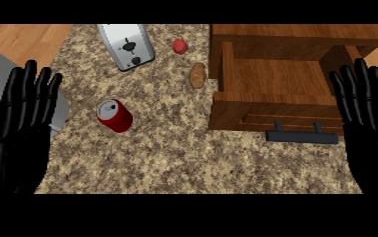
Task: Pick up the can, place it into the drawer and close the drawer
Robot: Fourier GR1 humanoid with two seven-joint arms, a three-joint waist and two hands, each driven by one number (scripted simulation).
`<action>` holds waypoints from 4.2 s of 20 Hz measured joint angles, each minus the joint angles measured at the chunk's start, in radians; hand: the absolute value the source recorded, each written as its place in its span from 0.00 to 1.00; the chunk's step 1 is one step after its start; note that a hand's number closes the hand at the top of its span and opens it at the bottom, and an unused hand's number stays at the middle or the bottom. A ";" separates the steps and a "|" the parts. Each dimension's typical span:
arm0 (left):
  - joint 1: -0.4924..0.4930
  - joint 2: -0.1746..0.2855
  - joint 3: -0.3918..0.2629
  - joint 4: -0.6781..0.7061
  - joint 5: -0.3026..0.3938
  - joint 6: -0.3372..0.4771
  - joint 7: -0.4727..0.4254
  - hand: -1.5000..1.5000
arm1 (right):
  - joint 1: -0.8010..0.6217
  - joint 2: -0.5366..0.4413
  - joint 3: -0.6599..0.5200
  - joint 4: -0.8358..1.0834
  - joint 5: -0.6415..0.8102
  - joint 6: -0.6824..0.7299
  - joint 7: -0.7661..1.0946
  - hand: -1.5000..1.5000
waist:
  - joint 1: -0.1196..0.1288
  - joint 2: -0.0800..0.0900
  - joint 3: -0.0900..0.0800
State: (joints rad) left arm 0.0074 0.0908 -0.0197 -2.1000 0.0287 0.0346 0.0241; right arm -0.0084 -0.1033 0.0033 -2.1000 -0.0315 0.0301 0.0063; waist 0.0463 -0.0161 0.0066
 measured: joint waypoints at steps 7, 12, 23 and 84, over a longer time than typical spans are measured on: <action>-0.047 0.073 0.025 0.058 0.114 -0.136 -0.005 0.00 | 0.008 0.010 -0.005 -0.006 0.027 -0.026 0.032 0.00 | -0.044 0.016 -0.006; -0.047 0.119 0.024 0.110 0.126 -0.149 0.164 0.00 | 0.070 0.000 -0.029 -0.007 0.025 -0.047 0.175 0.00 | -0.053 0.017 -0.006; -0.034 0.124 0.075 0.057 0.176 -0.178 0.322 0.00 | 0.169 0.018 -0.067 0.003 0.017 -0.018 0.152 0.00 | -0.048 0.015 -0.006; -0.182 0.158 0.254 1.140 -0.040 -0.281 -0.436 0.00 | 0.223 0.069 -0.223 0.052 0.006 0.154 0.039 0.00 | -0.050 0.016 -0.007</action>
State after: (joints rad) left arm -0.1750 0.2488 0.2345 -0.9598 -0.0112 -0.2462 -0.4122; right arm 0.2150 -0.0346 -0.2196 -2.0480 -0.0256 0.1839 0.0457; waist -0.0036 0.0002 -0.0001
